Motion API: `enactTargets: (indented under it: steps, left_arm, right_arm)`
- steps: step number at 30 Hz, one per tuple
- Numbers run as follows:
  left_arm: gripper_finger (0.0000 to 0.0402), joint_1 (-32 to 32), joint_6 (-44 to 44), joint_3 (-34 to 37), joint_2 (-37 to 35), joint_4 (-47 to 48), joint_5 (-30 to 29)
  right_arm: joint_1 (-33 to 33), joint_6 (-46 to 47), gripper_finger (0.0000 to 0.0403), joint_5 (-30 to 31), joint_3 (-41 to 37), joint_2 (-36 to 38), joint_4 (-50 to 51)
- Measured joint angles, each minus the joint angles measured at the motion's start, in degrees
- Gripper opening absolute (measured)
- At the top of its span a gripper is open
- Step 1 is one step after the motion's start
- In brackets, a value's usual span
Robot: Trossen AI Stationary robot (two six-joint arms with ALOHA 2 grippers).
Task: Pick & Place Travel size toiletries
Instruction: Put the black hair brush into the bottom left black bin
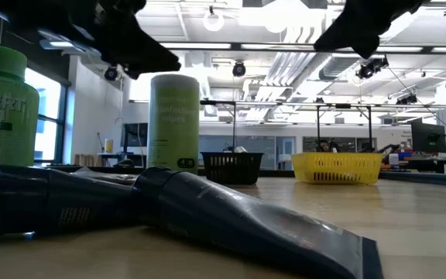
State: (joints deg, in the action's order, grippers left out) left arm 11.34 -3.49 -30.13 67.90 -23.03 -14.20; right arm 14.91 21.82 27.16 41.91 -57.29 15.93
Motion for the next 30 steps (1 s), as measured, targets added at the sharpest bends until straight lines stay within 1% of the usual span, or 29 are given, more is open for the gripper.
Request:
enactTargets:
  steps: [2,4,10,12,14,19,23,30]
  left_arm:
    - [0.0112,2.70,-1.66,-0.31,0.00,2.29,-4.36]
    - [0.0112,5.35,-3.88,-1.92,0.00,6.93,-7.85]
    - [0.0112,13.43,-11.66,-11.02,0.76,28.25,-19.84]
    - [0.0112,15.87,-13.71,-13.53,1.35,34.73,-22.91]
    - [0.0112,18.02,-15.51,-15.25,1.93,38.94,-25.10]
    - [0.0112,22.06,-22.85,-15.76,3.74,44.70,-28.07]
    - [0.0112,24.14,-29.48,-15.78,6.66,48.30,-29.29]
    - [0.0112,24.33,-36.57,-15.78,14.28,49.90,-29.51]
  right_arm:
    - [-0.66,-2.92,0.0005,-0.02,-0.02,-0.62,-1.92]
    - [-1.24,-5.94,0.0005,-0.03,-0.04,-1.71,-5.18]
    - [-2.49,-11.39,0.0005,-0.24,-0.02,-5.60,-12.40]
    - [-2.84,-11.58,0.0005,-0.30,-0.02,-6.72,-12.99]
    - [-3.21,-11.58,0.0005,-0.32,-0.02,-8.16,-14.00]
    - [-3.49,-11.29,0.0005,-0.30,-0.02,-11.21,-14.69]
    - [-3.44,-11.25,0.0005,-0.33,-0.02,-12.49,-15.19]
    - [-3.45,-11.16,0.0005,-0.30,-0.02,-12.75,-15.39]
